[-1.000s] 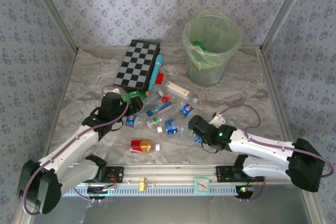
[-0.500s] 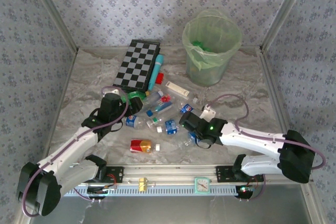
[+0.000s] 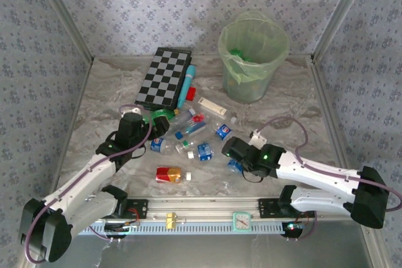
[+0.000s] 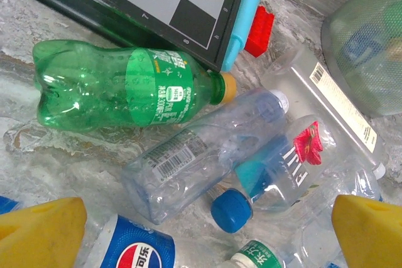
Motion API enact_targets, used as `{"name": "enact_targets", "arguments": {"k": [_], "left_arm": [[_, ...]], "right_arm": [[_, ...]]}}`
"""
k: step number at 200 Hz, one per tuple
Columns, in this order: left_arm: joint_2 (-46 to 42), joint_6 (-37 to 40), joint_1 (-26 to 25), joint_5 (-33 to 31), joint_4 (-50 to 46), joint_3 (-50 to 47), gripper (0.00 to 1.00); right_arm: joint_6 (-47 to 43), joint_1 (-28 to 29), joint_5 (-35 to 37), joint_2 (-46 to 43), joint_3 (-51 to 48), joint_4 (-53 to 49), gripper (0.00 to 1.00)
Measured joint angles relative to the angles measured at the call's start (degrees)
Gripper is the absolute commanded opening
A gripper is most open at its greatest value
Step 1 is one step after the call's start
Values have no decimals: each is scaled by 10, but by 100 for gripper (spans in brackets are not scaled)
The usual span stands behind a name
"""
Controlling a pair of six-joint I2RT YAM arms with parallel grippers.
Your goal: Put the plastic bottles in the bin
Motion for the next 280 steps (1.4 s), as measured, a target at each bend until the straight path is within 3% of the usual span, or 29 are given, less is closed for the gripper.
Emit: {"name": "enact_targets", "arguments": {"k": [61,111,205,252,280], "left_arm": [[-25,0,1,-9,-4,-13,100],[-31,0,2,-12,-9,-20,100],[-31,-1,4,-12,-15,-20,100],[-28,-5,4,-12,-15,-20,100],[-23,-10,4,-12,-12,-20,100]], "right_arm": [[18,4,-40,45,-59,52,96],[33,4,-45,62,-101,110,86],[23,-1,-43,56,-103,121,61],[-66,-72,-38,-40,-103,125,56],[-157,-161,-38,-115,-93,125,54]]}}
